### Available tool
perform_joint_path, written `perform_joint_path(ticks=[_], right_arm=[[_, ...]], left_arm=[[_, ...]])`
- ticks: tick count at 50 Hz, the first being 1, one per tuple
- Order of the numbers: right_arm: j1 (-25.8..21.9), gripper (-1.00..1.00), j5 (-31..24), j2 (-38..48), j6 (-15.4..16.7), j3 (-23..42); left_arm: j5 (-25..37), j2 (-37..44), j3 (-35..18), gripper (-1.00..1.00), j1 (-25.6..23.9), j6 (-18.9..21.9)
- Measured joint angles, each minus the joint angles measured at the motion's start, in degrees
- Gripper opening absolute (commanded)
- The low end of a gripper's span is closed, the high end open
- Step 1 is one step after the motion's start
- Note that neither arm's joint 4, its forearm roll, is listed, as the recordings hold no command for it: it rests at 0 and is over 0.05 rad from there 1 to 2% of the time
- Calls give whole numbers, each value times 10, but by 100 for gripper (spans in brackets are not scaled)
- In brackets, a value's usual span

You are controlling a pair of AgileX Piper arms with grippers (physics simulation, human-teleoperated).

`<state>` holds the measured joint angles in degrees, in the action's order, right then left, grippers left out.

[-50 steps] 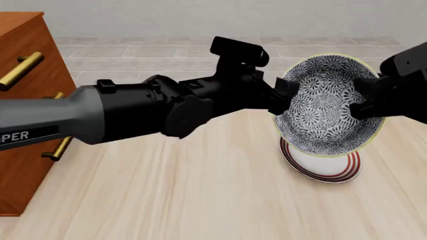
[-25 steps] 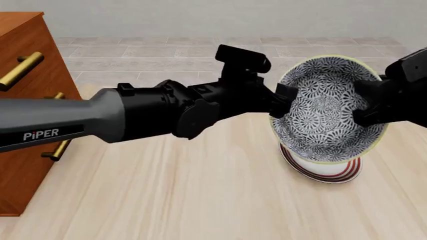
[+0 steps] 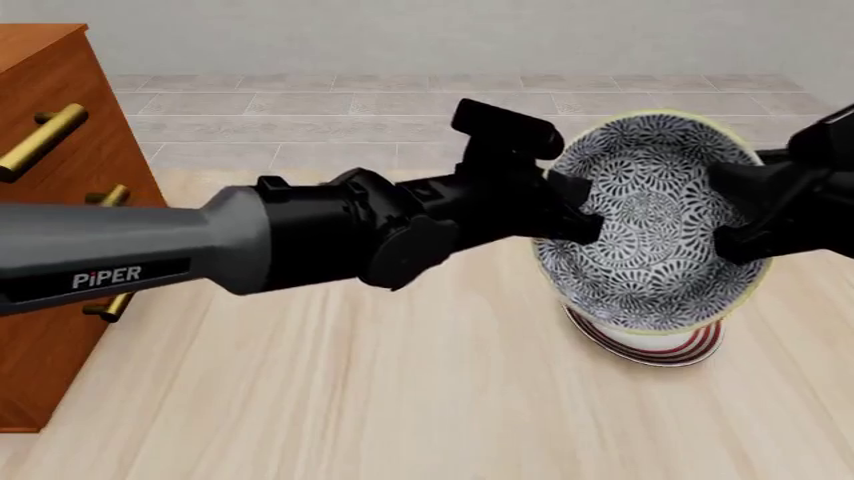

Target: Put the bowl on top of the cabinet.

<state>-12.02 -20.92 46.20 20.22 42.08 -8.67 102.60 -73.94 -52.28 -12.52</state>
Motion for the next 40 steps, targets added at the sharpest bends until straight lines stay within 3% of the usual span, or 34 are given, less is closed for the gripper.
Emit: perform_joint_path(ticks=[17, 18, 40], right_arm=[[-3, -100, -13, -20, -3, 1], [-3, 100, -13, -21, -2, 1], [-19, 100, -44, -67, -15, 16]], left_arm=[[-1, -8, 6, -100, -8, -2], [-1, -8, 7, -100, -9, -2], [0, -11, 22, -100, 17, 31]])
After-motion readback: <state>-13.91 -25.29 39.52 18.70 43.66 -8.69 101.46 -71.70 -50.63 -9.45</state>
